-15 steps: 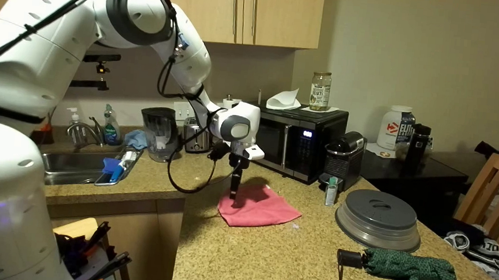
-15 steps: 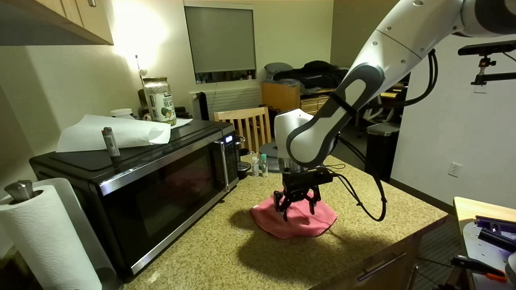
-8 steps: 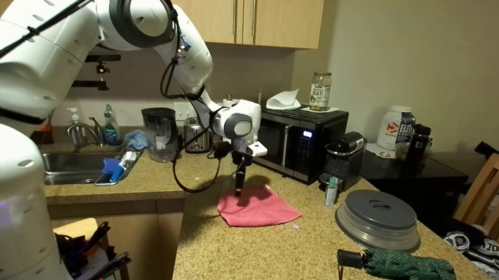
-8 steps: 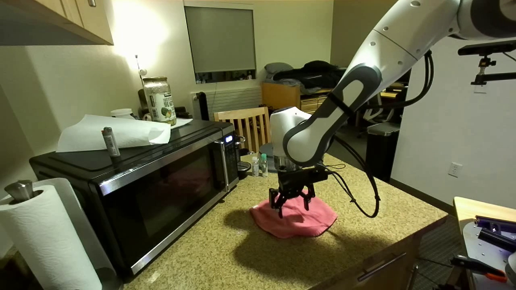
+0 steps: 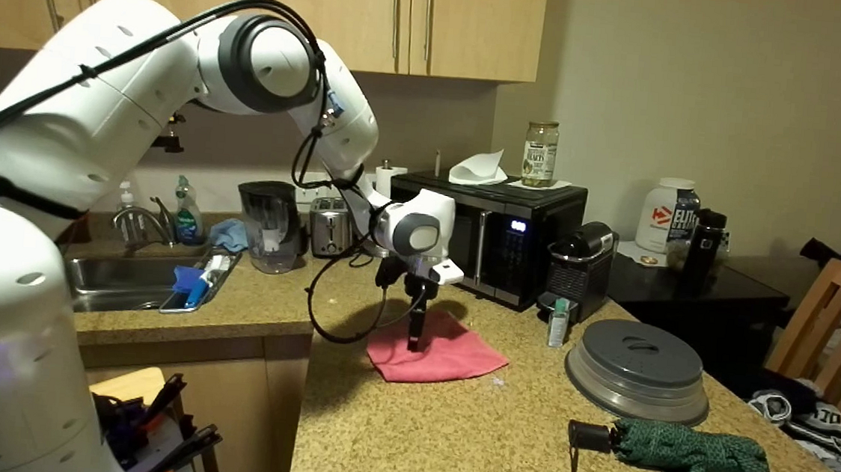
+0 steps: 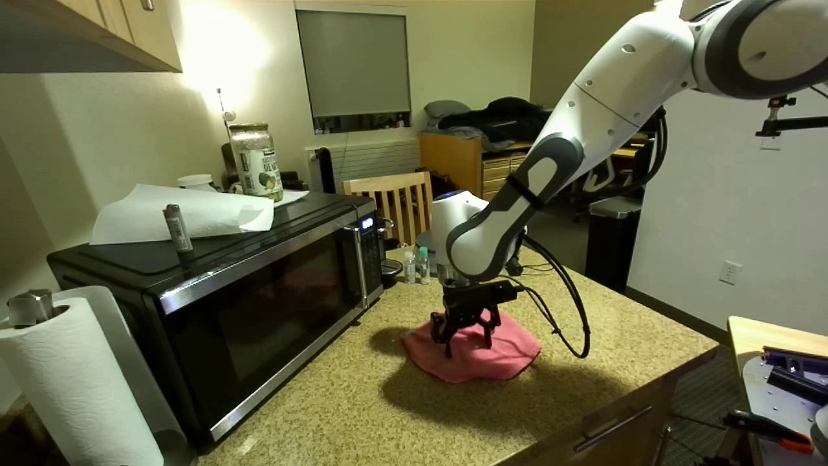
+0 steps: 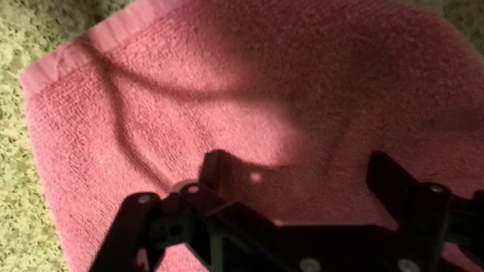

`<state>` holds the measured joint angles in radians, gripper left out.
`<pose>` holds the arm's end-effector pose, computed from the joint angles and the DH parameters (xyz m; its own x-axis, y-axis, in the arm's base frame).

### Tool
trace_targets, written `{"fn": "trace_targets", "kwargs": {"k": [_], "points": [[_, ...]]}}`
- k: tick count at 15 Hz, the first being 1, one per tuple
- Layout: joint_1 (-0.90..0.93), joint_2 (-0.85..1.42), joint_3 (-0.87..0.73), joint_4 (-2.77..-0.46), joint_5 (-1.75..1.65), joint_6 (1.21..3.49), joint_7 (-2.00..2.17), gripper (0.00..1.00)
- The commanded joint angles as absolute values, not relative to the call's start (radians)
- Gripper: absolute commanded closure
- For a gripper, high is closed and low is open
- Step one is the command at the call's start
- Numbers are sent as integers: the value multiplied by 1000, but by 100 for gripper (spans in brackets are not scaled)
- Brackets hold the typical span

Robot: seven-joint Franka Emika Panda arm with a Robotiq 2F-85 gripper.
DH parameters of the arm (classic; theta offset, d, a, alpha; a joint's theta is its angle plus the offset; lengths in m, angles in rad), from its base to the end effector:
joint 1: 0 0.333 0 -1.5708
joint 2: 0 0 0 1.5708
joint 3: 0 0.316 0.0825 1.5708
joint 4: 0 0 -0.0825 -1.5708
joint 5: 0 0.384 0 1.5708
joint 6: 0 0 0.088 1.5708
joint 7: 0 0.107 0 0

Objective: Spread the cloth on the table

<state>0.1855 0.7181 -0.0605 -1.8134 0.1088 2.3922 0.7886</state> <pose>0.6250 0.0809 0.1318 0.7332 -0.6706 -0.1128 -0.6658 -0.7417 0.0813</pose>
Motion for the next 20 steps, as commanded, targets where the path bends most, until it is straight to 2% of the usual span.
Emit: {"fn": "trace_targets", "kwargs": {"k": [1,20], "points": [[152,754,-38,-1782,140,2410,750,0],[186,803,-171,-1692,68,2350,857,0]]}}
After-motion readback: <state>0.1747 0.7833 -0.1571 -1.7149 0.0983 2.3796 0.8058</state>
